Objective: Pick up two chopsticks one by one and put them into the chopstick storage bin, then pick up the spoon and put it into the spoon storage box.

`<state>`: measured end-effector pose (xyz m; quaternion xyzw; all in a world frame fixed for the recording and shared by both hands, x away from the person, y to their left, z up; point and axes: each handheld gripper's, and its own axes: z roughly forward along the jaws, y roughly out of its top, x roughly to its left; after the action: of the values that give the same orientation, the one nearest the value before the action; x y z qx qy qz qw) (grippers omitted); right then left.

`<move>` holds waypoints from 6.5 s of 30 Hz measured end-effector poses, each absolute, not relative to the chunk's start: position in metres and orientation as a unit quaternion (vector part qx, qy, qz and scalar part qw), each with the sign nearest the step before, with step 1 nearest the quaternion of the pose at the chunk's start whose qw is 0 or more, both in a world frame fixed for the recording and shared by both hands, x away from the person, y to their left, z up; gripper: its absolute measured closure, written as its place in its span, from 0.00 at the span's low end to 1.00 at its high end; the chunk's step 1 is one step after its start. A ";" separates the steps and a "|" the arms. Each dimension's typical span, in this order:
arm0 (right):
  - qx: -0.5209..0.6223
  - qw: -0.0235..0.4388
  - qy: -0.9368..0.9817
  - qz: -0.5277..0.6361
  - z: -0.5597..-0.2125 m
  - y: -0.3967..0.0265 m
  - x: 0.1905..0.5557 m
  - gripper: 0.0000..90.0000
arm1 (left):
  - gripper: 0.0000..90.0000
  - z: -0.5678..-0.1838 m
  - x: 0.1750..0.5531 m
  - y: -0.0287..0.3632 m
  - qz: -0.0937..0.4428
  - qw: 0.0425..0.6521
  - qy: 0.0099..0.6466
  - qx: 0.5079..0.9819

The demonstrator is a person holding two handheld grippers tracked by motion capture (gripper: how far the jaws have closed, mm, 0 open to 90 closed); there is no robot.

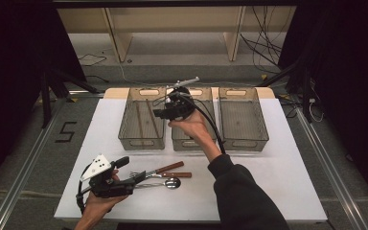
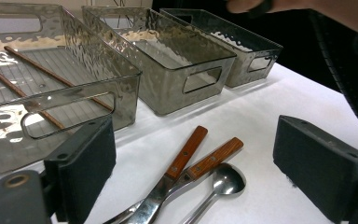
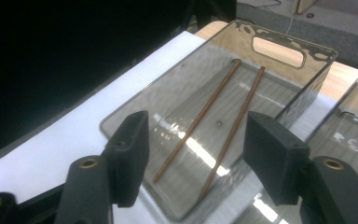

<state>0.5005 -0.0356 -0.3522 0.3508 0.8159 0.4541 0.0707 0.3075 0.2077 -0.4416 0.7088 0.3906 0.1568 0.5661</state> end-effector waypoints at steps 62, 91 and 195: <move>0.359 0.123 0.761 0.525 -0.417 -0.216 0.334 0.28 | 0.14 -0.437 0.326 0.186 0.112 0.454 0.353 0.811; 0.382 0.133 0.757 0.513 -0.441 -0.230 0.313 0.24 | 0.20 -0.439 0.334 0.175 0.086 0.333 0.312 0.886; 0.366 0.116 0.777 0.499 -0.445 -0.223 0.313 0.26 | 0.94 -0.441 0.361 0.117 0.025 0.183 0.190 0.964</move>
<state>0.3125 -0.2225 -0.4448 0.3664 0.7766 0.4992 0.1158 0.3615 0.1172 -0.4410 0.9644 0.1898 0.0248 0.1825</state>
